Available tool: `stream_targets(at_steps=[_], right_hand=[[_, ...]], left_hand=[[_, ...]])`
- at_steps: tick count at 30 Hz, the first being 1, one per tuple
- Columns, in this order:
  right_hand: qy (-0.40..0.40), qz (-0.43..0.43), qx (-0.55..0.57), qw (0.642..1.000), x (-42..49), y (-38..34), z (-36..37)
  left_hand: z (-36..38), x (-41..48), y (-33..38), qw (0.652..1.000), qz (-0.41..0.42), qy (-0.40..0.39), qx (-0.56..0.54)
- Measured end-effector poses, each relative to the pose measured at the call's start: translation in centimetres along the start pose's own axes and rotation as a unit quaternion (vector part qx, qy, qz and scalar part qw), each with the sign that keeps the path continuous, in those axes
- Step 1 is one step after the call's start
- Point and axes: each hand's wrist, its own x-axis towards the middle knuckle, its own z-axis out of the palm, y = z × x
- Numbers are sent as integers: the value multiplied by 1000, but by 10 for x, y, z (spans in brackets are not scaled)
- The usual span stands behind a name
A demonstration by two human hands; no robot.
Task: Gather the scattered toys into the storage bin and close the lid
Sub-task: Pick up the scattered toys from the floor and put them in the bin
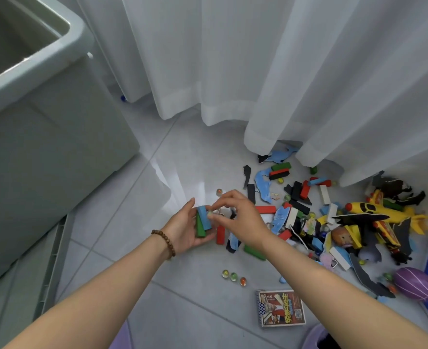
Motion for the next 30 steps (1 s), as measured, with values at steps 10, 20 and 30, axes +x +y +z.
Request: stream_targets(at_steps=[10,20,30], right_hand=[[-30,34,-110,993,58,7,5],[-3,16,-219,975,73,12,26],[-31,-18,89,995,31,-29,-1]], left_hand=[[-8,3,12,971,124,163,123],[-20,0,20,972,148,158,90],[2,0,21,993,94,65,30]])
